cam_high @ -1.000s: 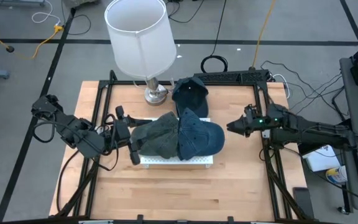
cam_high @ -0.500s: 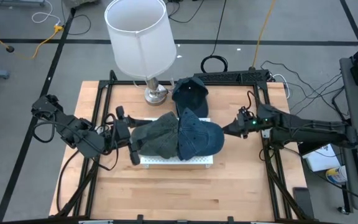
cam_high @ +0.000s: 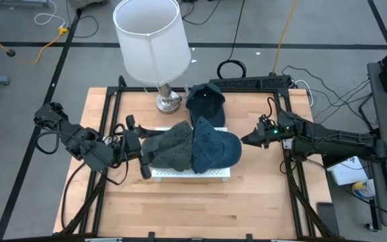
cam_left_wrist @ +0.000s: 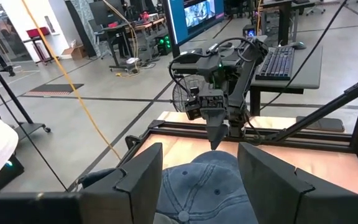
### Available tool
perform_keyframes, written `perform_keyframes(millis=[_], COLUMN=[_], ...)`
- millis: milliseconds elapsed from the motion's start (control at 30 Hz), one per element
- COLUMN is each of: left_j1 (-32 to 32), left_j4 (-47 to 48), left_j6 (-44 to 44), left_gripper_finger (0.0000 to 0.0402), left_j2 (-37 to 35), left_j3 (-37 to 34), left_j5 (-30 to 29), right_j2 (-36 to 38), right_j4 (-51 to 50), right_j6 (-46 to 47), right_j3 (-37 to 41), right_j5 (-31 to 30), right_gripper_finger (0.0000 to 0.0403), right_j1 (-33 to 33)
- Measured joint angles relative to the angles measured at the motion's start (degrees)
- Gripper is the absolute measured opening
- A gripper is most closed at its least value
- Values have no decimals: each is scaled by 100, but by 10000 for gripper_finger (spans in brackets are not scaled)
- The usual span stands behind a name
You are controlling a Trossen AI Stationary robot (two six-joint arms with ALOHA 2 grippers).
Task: Pick & Place hat
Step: Stack the blue cap on top of the other blue cap on the shelf
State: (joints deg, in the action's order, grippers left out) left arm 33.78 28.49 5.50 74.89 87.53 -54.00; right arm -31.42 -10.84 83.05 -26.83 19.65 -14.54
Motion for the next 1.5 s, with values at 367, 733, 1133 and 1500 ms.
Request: perform_keyframes(millis=[367,733,1133,1500], left_j1=[0,-169,-394,-550], left_j4=[-5,-619,-625,-588], left_j6=[77,104,367,343], left_gripper_finger=[214,214,214,214], left_j2=[0,0,0,0], left_j3=[0,-2,-2,-2], left_j5=[-46,-360,-363,-306], right_j2=[205,-186,-1253,-3077], right_j4=[274,1990,3742,931], right_j6=[-1776,-4698,-6226,-6133], right_j3=[0,0,-151,-1918], right_j5=[-569,-1628,-1330,-1684], right_gripper_finger=[153,146,141,137], right_j1=[-901,-1551,-1828,-2031])
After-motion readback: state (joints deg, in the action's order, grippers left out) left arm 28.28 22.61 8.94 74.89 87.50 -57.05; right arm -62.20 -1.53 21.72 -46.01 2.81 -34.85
